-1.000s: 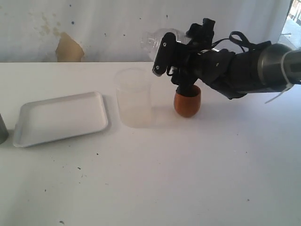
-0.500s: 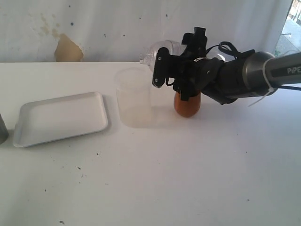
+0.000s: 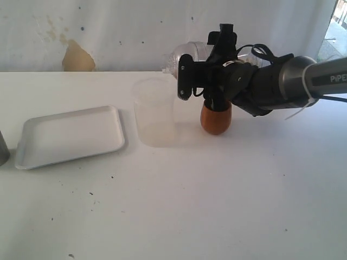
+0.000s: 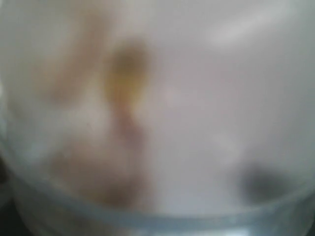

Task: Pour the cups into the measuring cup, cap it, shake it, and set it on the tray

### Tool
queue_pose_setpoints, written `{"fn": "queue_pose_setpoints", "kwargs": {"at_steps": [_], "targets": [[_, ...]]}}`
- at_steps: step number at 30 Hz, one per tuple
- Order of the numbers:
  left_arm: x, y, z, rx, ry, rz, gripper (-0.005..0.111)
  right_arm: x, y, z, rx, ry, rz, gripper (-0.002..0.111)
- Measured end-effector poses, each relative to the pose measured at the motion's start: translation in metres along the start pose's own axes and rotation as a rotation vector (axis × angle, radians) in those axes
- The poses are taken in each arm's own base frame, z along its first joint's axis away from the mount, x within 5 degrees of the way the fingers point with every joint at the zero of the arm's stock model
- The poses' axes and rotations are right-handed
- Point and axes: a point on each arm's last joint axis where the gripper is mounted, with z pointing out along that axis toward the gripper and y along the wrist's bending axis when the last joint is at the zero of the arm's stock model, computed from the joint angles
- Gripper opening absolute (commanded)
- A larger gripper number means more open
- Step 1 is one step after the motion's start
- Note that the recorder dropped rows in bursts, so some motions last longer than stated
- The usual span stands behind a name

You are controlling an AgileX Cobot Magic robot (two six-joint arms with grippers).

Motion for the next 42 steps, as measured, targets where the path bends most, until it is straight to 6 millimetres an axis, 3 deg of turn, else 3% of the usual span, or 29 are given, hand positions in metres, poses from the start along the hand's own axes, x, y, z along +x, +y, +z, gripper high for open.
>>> {"fn": "queue_pose_setpoints", "kwargs": {"at_steps": [42], "targets": [[0.000, 0.000, 0.000, 0.000, 0.000, 0.000, 0.000, -0.006, -0.011, -0.001, 0.134, -0.060, -0.231, 0.000]]}}
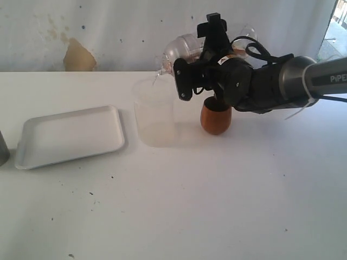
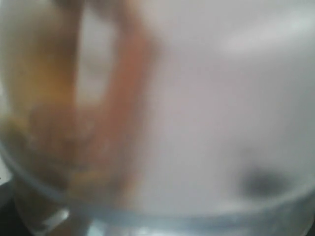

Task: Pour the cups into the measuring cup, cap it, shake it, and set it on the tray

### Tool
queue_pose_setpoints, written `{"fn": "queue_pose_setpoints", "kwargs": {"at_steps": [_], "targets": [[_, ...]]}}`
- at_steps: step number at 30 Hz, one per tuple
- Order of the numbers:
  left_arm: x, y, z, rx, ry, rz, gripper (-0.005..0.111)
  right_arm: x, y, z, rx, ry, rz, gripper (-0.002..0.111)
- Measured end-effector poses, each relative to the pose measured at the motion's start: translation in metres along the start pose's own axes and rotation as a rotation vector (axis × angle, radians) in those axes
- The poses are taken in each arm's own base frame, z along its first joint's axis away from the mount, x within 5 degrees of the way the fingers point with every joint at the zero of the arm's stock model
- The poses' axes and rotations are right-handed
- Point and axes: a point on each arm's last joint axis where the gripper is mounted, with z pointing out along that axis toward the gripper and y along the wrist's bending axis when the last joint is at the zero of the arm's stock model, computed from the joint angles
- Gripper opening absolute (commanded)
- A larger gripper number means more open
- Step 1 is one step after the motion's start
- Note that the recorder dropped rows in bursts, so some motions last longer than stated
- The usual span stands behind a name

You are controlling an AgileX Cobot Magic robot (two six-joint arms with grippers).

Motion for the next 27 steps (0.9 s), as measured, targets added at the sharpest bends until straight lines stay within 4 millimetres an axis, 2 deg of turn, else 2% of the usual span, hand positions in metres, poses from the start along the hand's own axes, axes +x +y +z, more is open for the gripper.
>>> {"fn": "queue_pose_setpoints", "kwargs": {"at_steps": [10, 19, 27], "targets": [[0.000, 0.000, 0.000, 0.000, 0.000, 0.000, 0.000, -0.001, -0.004, 0.000, 0.041, -0.015, -0.054, 0.000], [0.000, 0.000, 0.000, 0.000, 0.000, 0.000, 0.000, 0.019, -0.002, 0.004, 0.033, 0.030, -0.050, 0.000], [0.000, 0.000, 0.000, 0.000, 0.000, 0.000, 0.000, 0.022, -0.001, 0.005, 0.034, 0.033, -0.058, 0.000]]}}
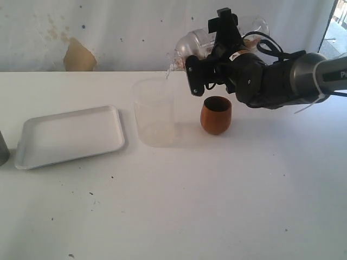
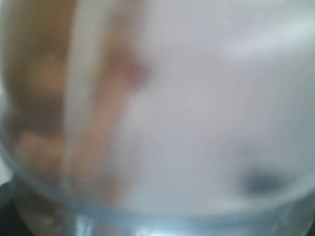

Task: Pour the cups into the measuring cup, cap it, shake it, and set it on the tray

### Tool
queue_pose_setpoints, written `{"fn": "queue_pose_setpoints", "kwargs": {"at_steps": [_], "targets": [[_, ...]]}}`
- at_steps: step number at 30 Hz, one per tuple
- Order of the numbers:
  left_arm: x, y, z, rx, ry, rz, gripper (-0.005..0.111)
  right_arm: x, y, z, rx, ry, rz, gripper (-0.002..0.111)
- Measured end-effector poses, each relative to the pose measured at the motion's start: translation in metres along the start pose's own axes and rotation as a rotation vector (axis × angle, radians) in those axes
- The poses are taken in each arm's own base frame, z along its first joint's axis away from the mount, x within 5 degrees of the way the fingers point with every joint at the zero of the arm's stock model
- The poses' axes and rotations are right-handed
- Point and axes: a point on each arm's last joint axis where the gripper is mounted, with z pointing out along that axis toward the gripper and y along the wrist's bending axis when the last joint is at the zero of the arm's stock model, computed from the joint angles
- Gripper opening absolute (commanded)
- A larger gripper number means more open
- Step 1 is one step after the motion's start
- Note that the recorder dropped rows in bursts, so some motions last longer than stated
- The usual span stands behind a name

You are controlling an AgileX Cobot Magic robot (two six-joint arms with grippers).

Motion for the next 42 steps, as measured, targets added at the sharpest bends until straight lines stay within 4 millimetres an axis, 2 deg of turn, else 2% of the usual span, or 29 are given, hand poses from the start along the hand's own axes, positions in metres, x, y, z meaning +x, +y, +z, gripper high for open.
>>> {"fn": "queue_pose_setpoints", "kwargs": {"at_steps": [12, 27, 35, 42], "targets": [[0.0000, 0.0000, 0.0000, 0.000, 0.000, 0.000, 0.000, -0.0058, -0.0031, -0.0002, 0.037, -0.061, -0.111, 0.000], [0.0000, 0.0000, 0.0000, 0.000, 0.000, 0.000, 0.000, 0.0006, -0.0022, 0.0011, 0.037, -0.052, -0.121, 0.000], [0.0000, 0.0000, 0.0000, 0.000, 0.000, 0.000, 0.000, -0.0038, -0.0040, 0.0007, 0.066, -0.100, -0.208, 0.000], [0.0000, 0.0000, 0.0000, 0.000, 0.000, 0.000, 0.000, -0.0043, -0.0042, 0.0007, 0.069, -0.106, -0.218, 0.000]]}}
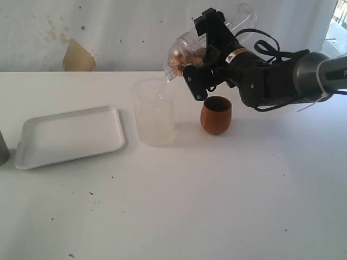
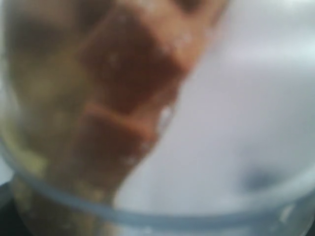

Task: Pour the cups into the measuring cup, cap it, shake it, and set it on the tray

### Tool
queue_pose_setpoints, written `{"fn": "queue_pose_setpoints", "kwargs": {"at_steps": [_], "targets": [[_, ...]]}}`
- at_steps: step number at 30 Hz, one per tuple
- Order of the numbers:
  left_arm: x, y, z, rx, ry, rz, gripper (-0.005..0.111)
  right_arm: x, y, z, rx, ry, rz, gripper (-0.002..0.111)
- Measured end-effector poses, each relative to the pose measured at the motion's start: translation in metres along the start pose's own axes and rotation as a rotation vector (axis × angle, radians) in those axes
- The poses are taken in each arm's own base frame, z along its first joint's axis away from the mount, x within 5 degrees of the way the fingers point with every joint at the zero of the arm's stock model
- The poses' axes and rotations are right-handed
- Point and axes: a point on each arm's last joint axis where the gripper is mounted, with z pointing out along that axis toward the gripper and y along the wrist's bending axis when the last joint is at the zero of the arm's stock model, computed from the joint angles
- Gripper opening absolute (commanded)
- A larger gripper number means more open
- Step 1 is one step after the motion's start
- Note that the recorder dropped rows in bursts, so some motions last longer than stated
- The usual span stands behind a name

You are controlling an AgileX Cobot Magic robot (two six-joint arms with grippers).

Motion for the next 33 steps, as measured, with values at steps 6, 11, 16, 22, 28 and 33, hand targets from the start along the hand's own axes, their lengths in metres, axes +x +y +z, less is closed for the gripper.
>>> {"fn": "queue_pose_setpoints", "kwargs": {"at_steps": [6, 11, 16, 22, 28, 33], "targets": [[0.000, 0.000, 0.000, 0.000, 0.000, 0.000, 0.000, 0.000, 0.000, 0.000, 0.002, -0.003, -0.005, 0.000], [0.000, 0.000, 0.000, 0.000, 0.000, 0.000, 0.000, 0.000, 0.000, 0.000, 0.003, -0.002, -0.005, 0.000], [0.000, 0.000, 0.000, 0.000, 0.000, 0.000, 0.000, 0.000, -0.001, 0.000, 0.008, -0.002, -0.009, 0.000], [0.000, 0.000, 0.000, 0.000, 0.000, 0.000, 0.000, 0.001, -0.002, 0.000, 0.025, 0.007, -0.010, 0.000], [0.000, 0.000, 0.000, 0.000, 0.000, 0.000, 0.000, 0.001, -0.003, 0.001, 0.012, 0.001, -0.005, 0.000], [0.000, 0.000, 0.000, 0.000, 0.000, 0.000, 0.000, 0.005, -0.011, 0.007, -0.032, 0.002, 0.059, 0.000]]}}
